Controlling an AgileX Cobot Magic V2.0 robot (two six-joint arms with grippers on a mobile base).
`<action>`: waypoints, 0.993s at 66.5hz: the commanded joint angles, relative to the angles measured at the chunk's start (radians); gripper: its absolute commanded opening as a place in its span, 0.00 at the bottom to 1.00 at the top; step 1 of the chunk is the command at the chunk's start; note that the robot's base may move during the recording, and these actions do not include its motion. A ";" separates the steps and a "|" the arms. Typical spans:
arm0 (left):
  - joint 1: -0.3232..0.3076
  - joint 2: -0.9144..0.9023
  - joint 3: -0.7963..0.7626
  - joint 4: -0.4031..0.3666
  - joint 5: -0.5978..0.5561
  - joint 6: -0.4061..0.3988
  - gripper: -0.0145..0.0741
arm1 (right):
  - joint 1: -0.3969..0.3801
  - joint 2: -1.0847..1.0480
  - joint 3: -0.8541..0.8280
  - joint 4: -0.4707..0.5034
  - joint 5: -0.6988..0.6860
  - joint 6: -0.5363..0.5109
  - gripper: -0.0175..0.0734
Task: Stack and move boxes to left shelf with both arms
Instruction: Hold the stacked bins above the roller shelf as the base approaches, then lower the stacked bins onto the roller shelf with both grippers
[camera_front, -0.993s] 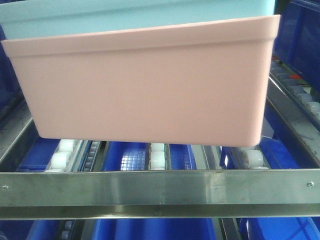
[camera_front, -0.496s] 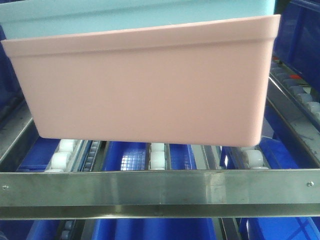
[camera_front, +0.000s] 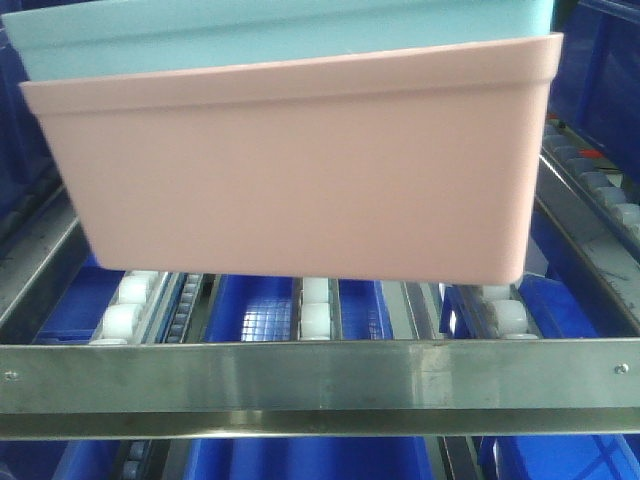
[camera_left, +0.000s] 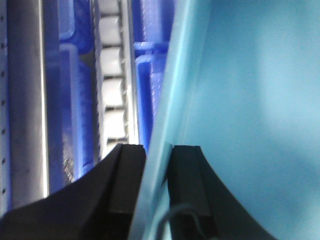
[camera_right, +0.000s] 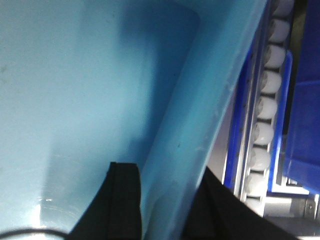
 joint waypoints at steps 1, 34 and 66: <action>-0.016 -0.056 -0.045 -0.046 -0.236 -0.006 0.16 | -0.003 -0.038 -0.049 0.020 -0.272 -0.002 0.25; 0.086 -0.036 -0.045 -0.055 -0.303 -0.006 0.16 | -0.136 0.154 -0.244 0.139 -0.322 -0.244 0.25; 0.094 0.142 -0.034 -0.049 -0.346 -0.006 0.16 | -0.157 0.277 -0.270 0.055 -0.341 -0.261 0.25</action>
